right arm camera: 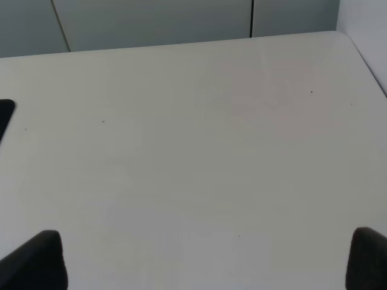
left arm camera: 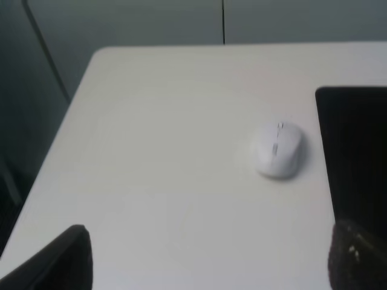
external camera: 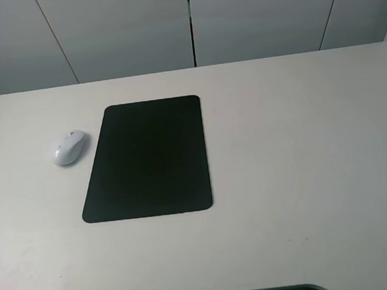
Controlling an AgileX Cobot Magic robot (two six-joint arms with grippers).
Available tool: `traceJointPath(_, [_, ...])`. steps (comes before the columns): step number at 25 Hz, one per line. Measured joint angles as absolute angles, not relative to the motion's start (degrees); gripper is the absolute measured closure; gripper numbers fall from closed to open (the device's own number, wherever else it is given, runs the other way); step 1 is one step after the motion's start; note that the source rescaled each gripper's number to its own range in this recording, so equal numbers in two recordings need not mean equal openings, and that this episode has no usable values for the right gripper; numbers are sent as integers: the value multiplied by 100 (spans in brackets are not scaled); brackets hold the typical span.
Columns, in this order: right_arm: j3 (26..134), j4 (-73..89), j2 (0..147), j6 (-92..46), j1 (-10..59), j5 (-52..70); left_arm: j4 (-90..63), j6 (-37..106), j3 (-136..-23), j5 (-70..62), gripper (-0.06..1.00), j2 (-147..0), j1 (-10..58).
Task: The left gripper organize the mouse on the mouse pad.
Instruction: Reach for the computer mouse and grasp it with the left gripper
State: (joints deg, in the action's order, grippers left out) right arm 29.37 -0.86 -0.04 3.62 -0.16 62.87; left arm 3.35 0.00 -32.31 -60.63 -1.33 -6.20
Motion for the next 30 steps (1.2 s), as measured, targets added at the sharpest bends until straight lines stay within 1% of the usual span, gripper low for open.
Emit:
traceJointPath(5, [2937,-86,-4,362,-16,6287,405,0,-3772,-5985,-6,-1170,-620])
traceJointPath(16, [2937,-86,-4,362,-16,6287,0,126,-5138,-5928,-6,-4739,-620])
traceJointPath(21, [2937,-86,-4,362,-16,6287,-39,188,-5639,-5773,-6,-6144,-287])
traceJointPath(30, [2937,-86,-4,362,-16,6287,47,164,-6275,-5461,-6,-8173,232])
